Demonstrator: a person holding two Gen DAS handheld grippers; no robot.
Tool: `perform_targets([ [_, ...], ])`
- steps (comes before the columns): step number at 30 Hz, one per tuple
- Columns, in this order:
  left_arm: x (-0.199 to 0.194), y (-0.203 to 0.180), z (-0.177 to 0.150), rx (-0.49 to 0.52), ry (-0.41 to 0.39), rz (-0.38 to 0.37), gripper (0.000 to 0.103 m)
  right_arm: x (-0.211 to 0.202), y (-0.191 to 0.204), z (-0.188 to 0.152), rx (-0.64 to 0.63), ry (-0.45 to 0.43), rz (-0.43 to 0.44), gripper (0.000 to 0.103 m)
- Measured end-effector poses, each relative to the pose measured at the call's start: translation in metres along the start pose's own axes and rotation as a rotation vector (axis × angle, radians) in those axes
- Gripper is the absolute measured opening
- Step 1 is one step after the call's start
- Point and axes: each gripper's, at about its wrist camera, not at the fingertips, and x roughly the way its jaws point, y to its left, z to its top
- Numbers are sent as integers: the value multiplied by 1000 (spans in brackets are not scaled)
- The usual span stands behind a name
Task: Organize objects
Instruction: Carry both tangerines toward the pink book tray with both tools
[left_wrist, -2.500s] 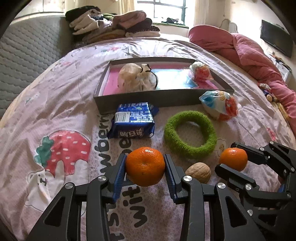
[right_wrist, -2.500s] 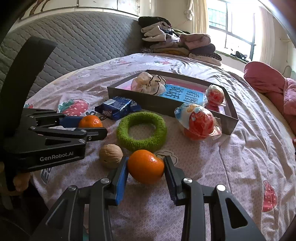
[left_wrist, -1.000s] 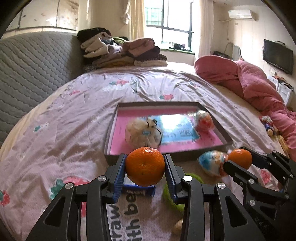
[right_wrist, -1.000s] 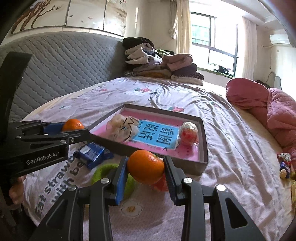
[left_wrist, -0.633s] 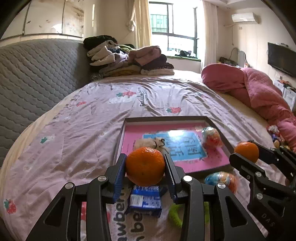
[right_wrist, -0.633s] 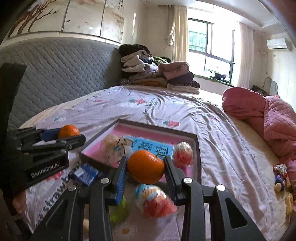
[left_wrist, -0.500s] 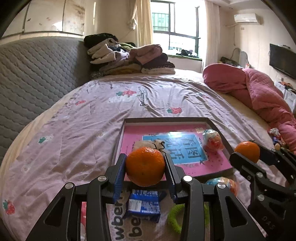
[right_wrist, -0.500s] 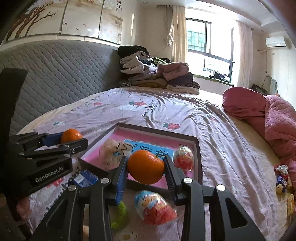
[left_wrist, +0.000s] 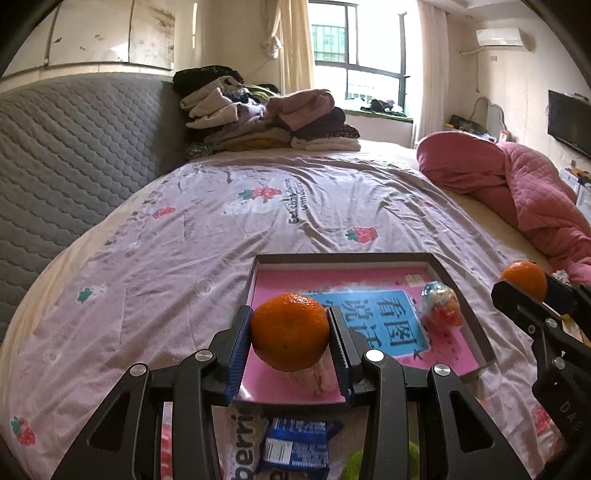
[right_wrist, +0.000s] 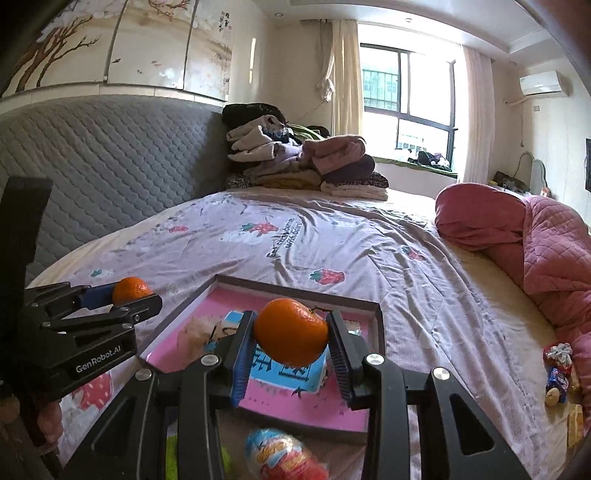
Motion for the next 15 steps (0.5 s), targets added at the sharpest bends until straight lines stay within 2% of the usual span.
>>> perform_targets([
  [15, 31, 8, 21, -4, 15, 28, 41, 21, -7, 17, -9, -3, -14, 38],
])
